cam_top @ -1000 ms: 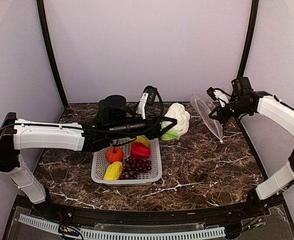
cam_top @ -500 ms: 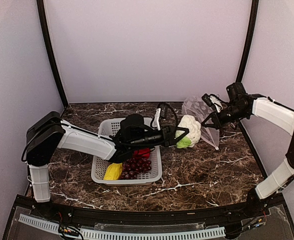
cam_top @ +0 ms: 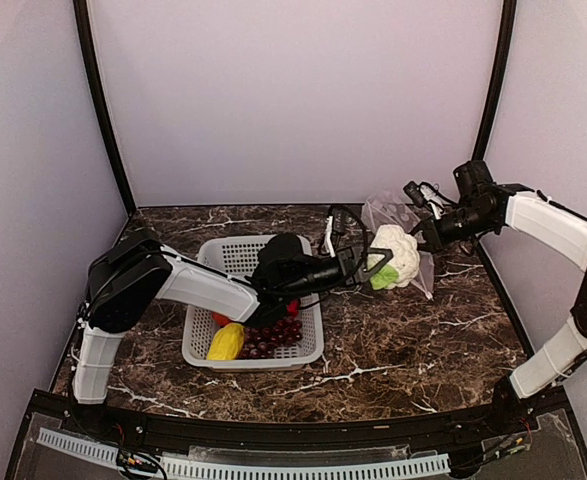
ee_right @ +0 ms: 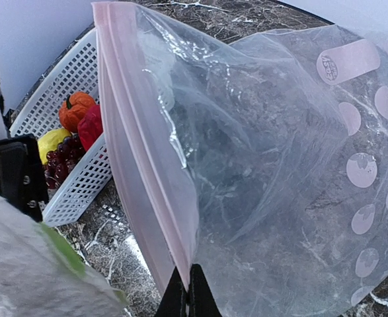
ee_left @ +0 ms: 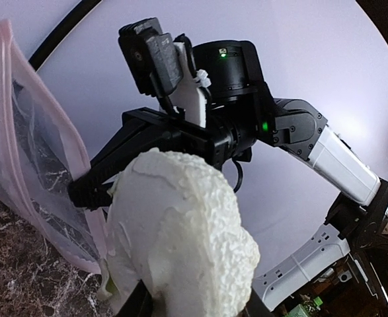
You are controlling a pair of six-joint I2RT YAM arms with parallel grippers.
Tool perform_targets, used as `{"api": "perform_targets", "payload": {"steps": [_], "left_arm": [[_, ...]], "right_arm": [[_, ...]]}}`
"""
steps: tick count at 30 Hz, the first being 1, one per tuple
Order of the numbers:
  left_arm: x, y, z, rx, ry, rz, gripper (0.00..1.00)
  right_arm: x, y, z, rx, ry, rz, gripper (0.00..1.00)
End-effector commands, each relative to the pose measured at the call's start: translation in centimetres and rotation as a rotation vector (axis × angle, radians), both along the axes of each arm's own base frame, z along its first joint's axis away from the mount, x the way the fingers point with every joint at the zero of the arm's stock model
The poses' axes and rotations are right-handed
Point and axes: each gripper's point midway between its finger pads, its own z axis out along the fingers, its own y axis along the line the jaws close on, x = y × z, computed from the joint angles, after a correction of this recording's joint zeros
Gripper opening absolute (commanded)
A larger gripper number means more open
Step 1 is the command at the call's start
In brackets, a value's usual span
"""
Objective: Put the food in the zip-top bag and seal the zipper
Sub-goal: Place the fake vegetable in the zipper food storage bag.
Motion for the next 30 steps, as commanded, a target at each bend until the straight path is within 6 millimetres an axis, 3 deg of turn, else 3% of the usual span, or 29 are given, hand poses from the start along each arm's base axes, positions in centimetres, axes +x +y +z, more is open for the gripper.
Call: {"api": "perform_targets", "payload": {"steps": [1,12,24,30], "left_arm": [[0.7,0.0,1.2,-0.063,0.004,0.012,0.01],[3.2,1.0,-1.2,-0.048,0.079,0.090,0.01],[6.4,2.2,0.3,-0.120,0.174,0.180,0.01],[6.3,0.7,3.3,-0.169,0.137,0.107,0.01]], "right_arm": [[-0.4,0.5,3.2,0.041,-0.046,0.007,0.00],[-0.9,0.0,4.5,0.023,-0.066,-0.003,0.00],[-3.0,0.4,3.6,0.023,-0.033,0.055,0.00],[-3.1,0.4,3.2,0.023,-0.013,0.059,0.00]]}}
